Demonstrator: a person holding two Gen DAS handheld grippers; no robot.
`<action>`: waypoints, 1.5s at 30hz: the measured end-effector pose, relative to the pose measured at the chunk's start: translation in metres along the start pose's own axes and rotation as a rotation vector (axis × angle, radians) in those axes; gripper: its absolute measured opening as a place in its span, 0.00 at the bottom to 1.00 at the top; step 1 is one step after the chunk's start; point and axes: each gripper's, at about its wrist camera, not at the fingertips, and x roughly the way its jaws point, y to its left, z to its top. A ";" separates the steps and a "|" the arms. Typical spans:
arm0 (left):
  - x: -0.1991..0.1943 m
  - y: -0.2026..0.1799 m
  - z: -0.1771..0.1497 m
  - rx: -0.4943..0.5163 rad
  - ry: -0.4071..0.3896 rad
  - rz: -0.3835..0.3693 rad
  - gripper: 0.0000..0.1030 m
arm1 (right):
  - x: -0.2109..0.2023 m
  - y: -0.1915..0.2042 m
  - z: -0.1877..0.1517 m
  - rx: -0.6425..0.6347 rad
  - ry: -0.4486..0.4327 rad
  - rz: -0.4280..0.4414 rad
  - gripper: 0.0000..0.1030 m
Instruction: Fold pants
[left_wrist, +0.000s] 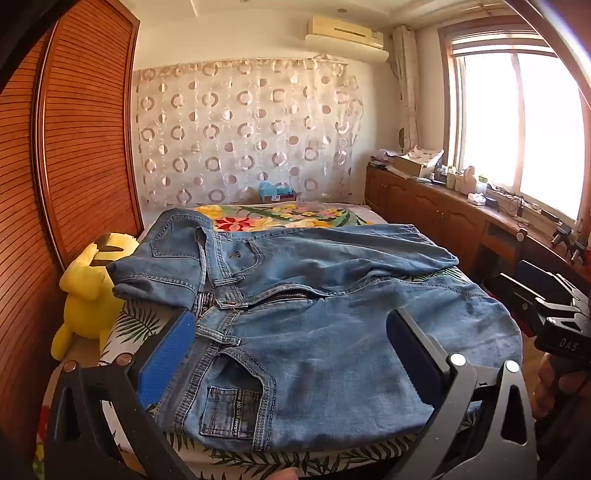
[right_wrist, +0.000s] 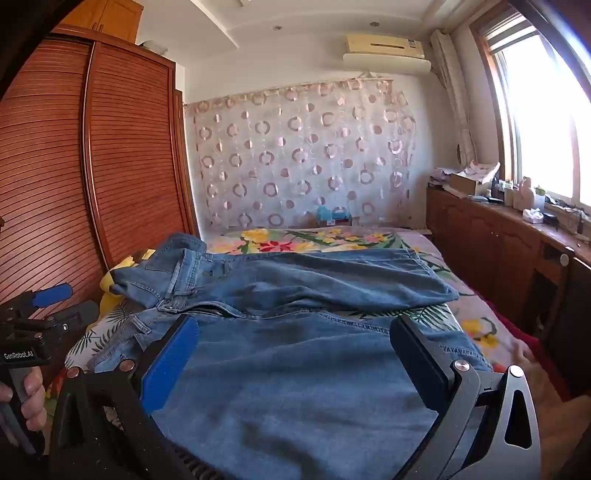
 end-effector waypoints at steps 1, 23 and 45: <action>0.000 0.000 0.000 0.002 0.000 0.002 1.00 | 0.000 0.000 0.000 -0.008 0.002 -0.004 1.00; 0.000 0.000 0.000 0.009 -0.002 0.006 1.00 | -0.003 0.005 0.000 -0.014 -0.005 -0.002 1.00; -0.002 0.003 0.003 0.010 -0.008 0.005 1.00 | -0.002 0.005 0.000 -0.012 -0.009 -0.003 1.00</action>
